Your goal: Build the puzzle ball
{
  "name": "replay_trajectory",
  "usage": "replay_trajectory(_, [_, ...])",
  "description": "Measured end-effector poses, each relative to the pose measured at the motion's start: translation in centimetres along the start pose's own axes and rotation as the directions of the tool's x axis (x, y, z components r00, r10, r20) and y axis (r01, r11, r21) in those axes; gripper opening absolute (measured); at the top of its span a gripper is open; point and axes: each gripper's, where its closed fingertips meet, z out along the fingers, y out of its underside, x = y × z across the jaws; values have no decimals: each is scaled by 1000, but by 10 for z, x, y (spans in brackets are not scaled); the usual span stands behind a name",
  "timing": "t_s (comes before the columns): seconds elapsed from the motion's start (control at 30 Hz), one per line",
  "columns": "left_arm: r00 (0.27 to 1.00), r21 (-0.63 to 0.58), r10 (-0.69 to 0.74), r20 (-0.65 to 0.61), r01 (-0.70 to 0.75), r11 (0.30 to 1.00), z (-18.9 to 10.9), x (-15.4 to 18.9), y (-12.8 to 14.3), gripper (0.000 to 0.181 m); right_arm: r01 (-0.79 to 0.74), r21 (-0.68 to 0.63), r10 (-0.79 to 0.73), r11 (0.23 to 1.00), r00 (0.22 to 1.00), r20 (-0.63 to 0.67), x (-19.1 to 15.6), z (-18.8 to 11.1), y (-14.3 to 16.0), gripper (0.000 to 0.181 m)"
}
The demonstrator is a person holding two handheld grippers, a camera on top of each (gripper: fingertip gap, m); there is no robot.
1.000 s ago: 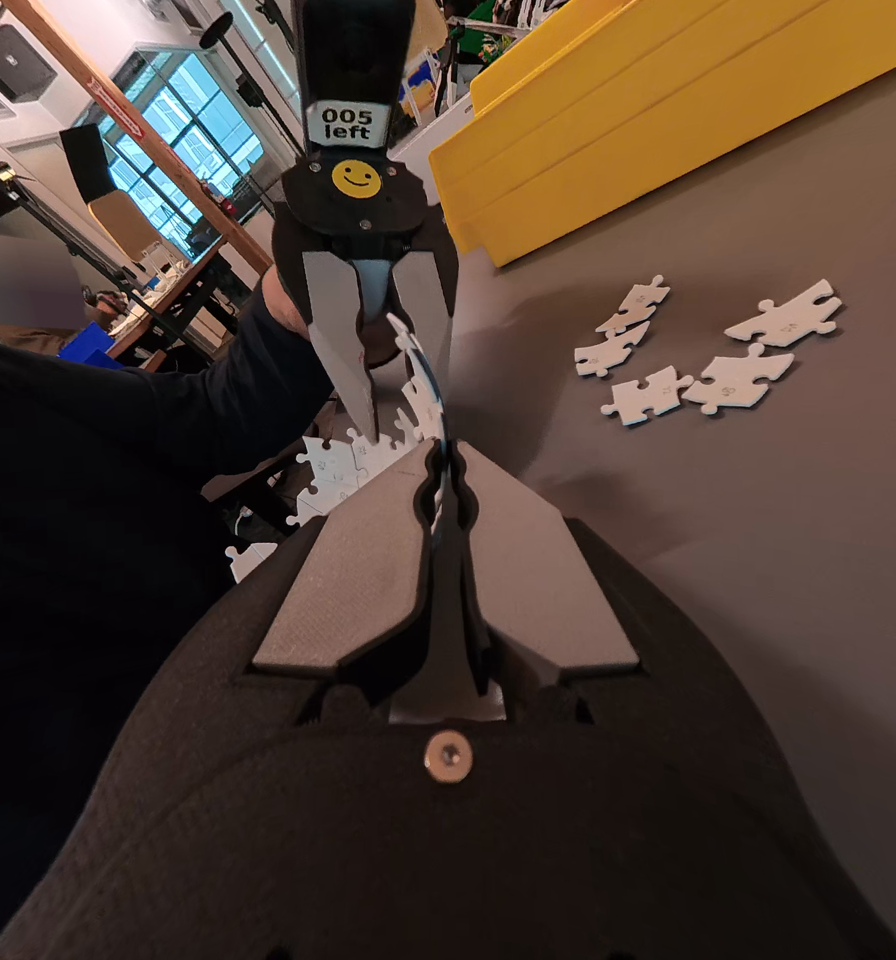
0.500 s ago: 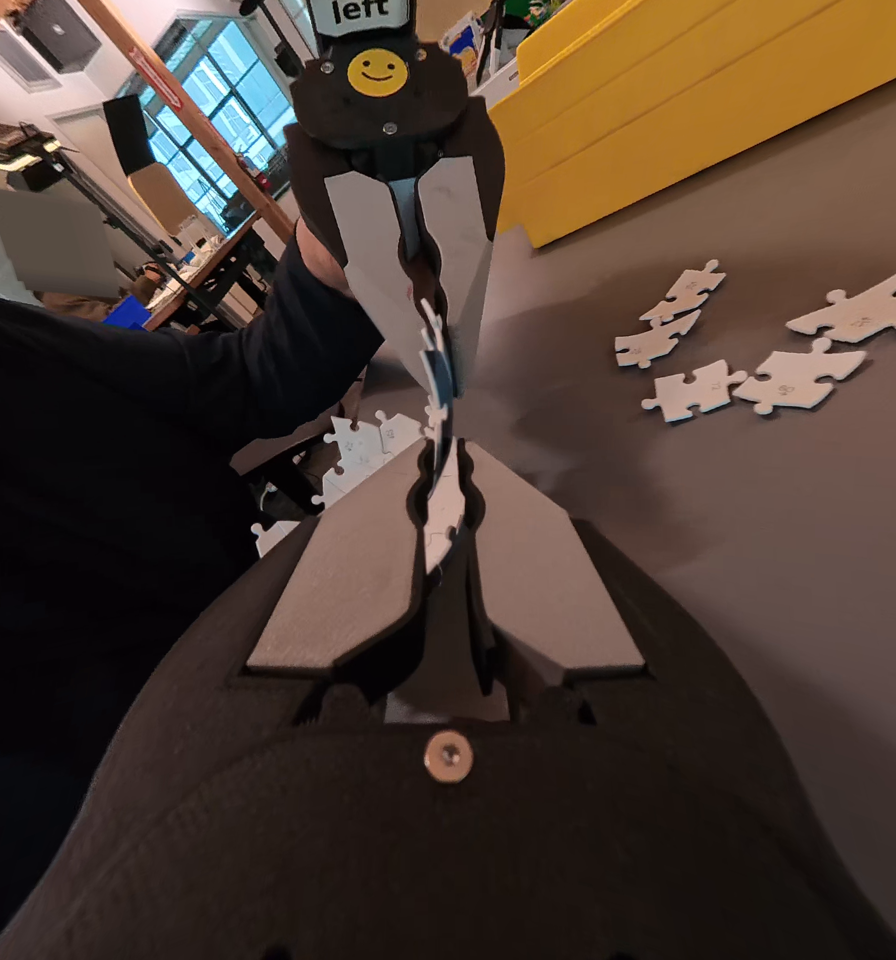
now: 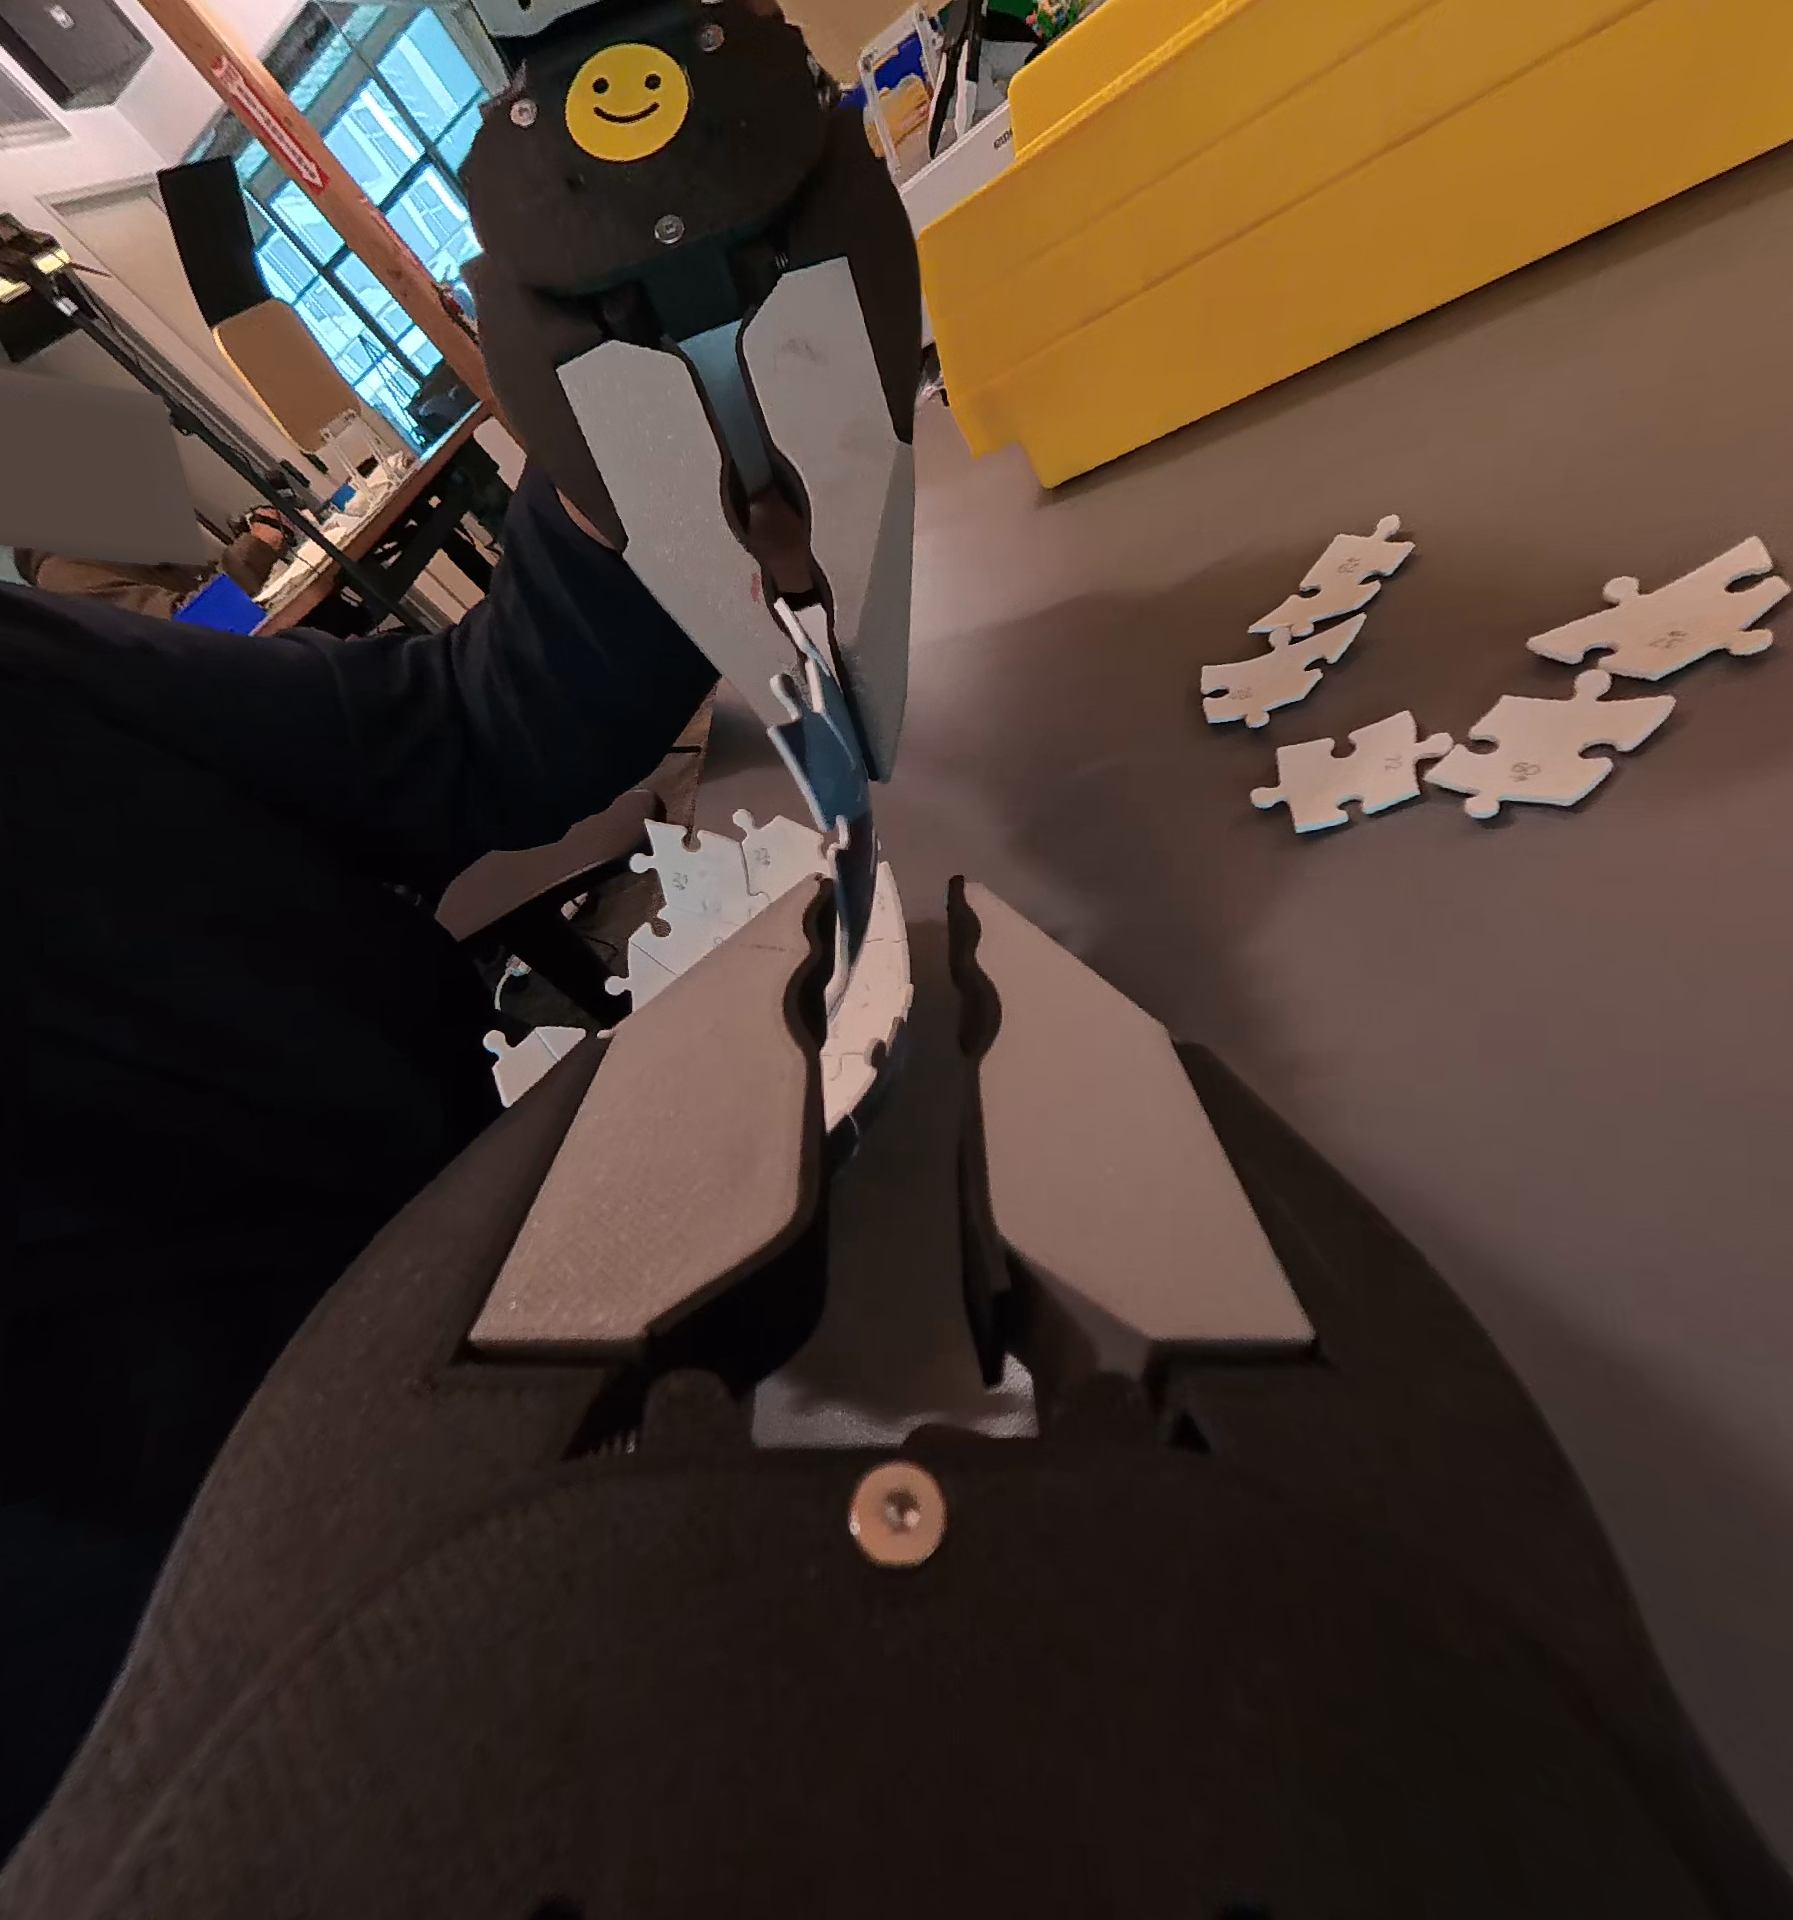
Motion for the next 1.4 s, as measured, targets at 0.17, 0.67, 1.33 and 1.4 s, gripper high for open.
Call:
replay_trajectory(0.17, [1000, 0, 7, -14, -7, 1000, 1, 3, 1, 0, 2, -3, -2, 1000, 1000, 0, 0, -1, 0, 22])
replay_trajectory(0.67, [994, -95, 98, 56, -93, 991, 9, 4, 5, 0, 138, -27, -138, 990, 990, -11, -10, -1, -1, 28])
replay_trajectory(1.33, [983, -32, -178, -37, 177, 984, -1, 14, 36, 25, 155, -51, -159, 987, 983, -88, 1, 7, 3, 0])
replay_trajectory(1.4, [975, -63, -210, -68, 206, 977, 6, 18, 44, 22, 157, -59, -162, 986, 983, -91, 1, 8, 5, 0])
